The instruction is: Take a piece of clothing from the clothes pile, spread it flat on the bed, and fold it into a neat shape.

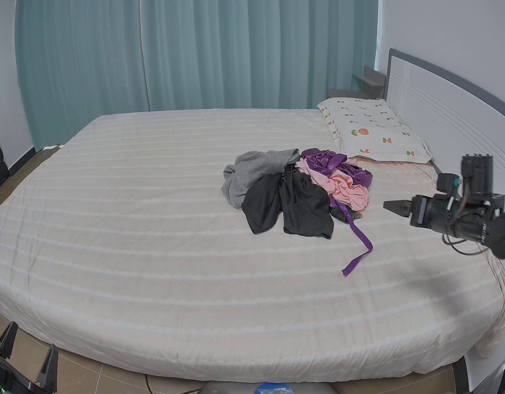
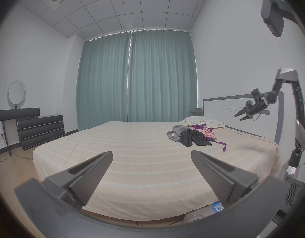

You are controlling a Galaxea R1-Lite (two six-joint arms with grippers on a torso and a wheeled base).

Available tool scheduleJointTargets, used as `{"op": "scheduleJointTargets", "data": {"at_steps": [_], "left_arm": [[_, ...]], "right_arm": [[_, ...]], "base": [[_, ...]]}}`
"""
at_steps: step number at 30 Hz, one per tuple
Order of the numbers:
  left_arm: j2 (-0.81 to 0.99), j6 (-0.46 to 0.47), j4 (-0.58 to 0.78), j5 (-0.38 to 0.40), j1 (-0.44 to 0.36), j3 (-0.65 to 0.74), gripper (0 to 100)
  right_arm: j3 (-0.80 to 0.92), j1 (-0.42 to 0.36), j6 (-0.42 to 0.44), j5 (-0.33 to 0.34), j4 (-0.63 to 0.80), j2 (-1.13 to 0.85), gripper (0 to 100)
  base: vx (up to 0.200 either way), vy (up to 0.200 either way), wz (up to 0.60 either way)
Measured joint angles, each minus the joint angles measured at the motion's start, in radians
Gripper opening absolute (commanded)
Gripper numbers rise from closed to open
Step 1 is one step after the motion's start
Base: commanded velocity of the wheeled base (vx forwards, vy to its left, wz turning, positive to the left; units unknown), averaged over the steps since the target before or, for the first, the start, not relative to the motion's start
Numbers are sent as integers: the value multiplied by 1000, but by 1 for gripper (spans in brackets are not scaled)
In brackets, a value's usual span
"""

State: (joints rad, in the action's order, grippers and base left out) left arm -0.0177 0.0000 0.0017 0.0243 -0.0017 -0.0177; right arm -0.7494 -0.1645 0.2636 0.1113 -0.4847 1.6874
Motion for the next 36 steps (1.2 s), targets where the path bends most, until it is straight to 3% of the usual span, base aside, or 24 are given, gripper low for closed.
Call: {"op": "scheduleJointTargets", "data": {"at_steps": [20,26,36], "left_arm": [[0,0,0,0,0,0,100],[0,0,0,0,0,0,100],[0,0,0,0,0,0,100]], "right_arm": [[-950,-75,337,-96,212,850,100],[-1064,-87,410,-121,250,980,100],[-1141,-94,423,-128,253,1064,100]], "base": [[0,0,0],[0,0,0],[0,0,0]]}}
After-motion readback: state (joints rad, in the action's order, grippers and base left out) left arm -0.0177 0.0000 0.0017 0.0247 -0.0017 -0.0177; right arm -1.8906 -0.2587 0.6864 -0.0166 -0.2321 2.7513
